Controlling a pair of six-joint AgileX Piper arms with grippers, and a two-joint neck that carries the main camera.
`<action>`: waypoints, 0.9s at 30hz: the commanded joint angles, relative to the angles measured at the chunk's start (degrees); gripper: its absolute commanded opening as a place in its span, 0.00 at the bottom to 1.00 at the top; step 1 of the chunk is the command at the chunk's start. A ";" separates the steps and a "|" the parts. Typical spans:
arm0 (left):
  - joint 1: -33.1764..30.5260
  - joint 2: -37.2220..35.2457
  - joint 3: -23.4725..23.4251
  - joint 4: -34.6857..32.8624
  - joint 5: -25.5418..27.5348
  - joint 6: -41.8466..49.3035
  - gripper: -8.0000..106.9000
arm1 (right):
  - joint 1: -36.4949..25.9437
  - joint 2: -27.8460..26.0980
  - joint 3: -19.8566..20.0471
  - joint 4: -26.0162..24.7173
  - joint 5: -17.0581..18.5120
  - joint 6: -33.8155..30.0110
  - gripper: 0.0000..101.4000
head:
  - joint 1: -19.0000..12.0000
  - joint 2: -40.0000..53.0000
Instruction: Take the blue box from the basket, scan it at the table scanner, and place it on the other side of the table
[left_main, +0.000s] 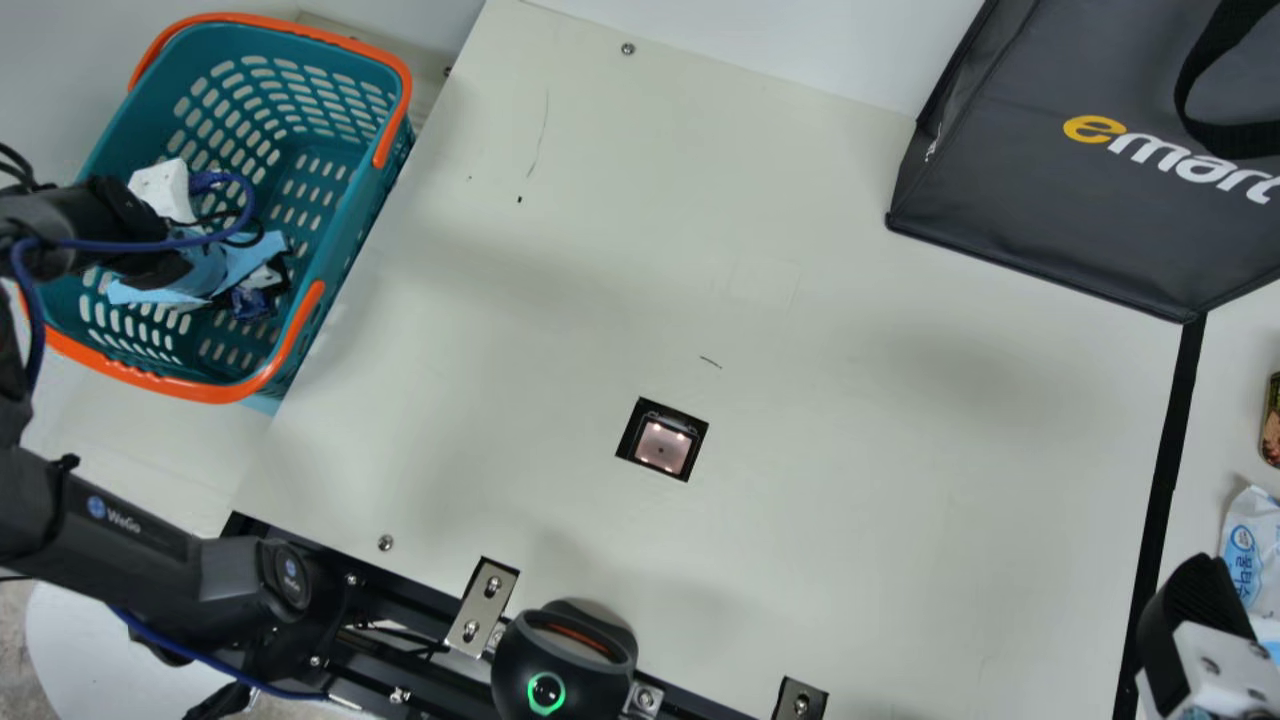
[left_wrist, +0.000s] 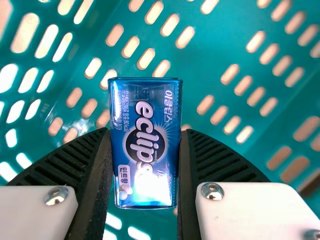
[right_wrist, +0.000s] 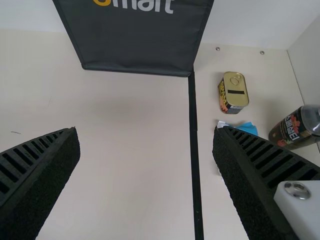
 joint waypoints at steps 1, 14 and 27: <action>0.07 -2.68 -0.07 0.23 2.18 0.17 0.00 | 0.00 0.00 0.00 0.00 0.00 0.00 0.94 | -1.75 0.23; 0.13 -12.27 -4.93 0.37 15.37 -0.12 0.00 | 0.00 0.00 0.00 0.00 0.00 0.00 0.94 | -1.75 0.23; -3.08 -18.58 -10.14 -0.21 24.71 -2.03 0.00 | 0.00 0.00 0.00 0.00 0.00 0.00 0.94 | -1.75 0.23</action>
